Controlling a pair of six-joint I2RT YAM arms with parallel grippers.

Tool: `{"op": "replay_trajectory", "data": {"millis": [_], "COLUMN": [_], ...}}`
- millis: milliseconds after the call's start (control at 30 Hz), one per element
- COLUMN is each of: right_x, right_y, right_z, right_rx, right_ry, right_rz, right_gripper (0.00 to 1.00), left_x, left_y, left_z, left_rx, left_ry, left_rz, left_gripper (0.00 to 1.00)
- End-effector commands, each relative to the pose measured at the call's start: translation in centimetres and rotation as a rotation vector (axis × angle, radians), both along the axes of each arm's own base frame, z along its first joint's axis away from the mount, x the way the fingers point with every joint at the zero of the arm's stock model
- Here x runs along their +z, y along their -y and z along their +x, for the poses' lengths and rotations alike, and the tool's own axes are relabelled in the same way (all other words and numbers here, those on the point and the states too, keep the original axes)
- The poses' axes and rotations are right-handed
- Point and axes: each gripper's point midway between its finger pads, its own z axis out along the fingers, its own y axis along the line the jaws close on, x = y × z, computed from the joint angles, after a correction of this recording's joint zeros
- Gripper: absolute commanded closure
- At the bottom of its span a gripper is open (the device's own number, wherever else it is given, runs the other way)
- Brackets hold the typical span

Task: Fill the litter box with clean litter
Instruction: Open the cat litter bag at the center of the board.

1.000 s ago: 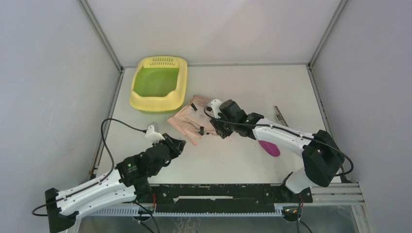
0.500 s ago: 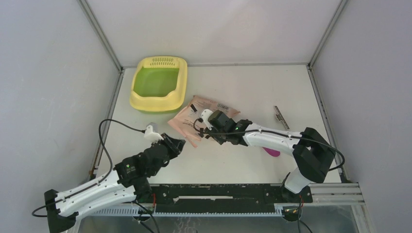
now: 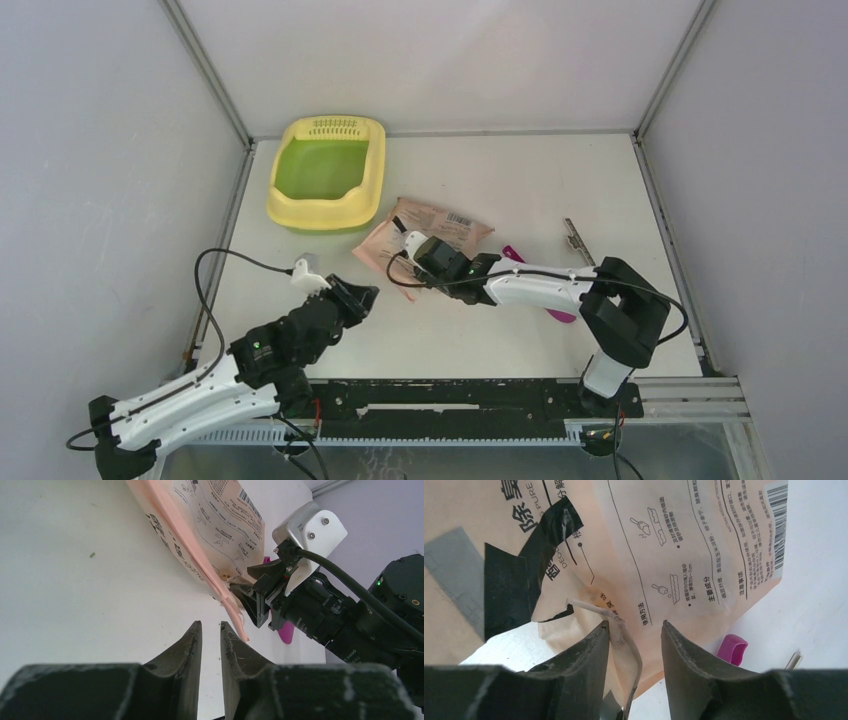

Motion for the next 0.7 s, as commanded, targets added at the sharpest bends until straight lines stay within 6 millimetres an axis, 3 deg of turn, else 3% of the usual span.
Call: {"op": "replay_trajectory", "data": {"millis": [0, 100, 200, 300, 467, 667], "right_x": [1.6, 1.2, 1.1, 1.9, 6.0, 13.2], "right_y": [-2.6, -2.8, -2.7, -2.5, -2.6, -1.7], "right_z": [0.9, 0.7, 0.6, 0.7, 1.1, 2.8], "right_rx": [0.044, 0.054, 0.047, 0.035, 0.011, -0.077], "right_ry": [0.060, 0.048, 0.034, 0.055, 0.141, 0.390], "right_rz": [0.053, 0.050, 0.048, 0.054, 0.143, 0.216], "right_gripper": [0.50, 0.64, 0.90, 1.00, 1.00, 1.00], "left_x": [2.1, 2.2, 2.2, 2.3, 2.5, 3.0], "left_y": [-0.5, -0.6, -0.6, -0.6, -0.5, -0.4], "left_z": [0.3, 0.3, 0.2, 0.2, 0.3, 0.3], "left_rx": [0.025, 0.028, 0.026, 0.026, 0.022, 0.019], "left_ry": [0.044, 0.046, 0.047, 0.047, 0.048, 0.052], "left_rz": [-0.032, -0.033, -0.034, -0.036, -0.035, -0.033], "left_gripper": [0.75, 0.75, 0.75, 0.75, 0.75, 0.75]}}
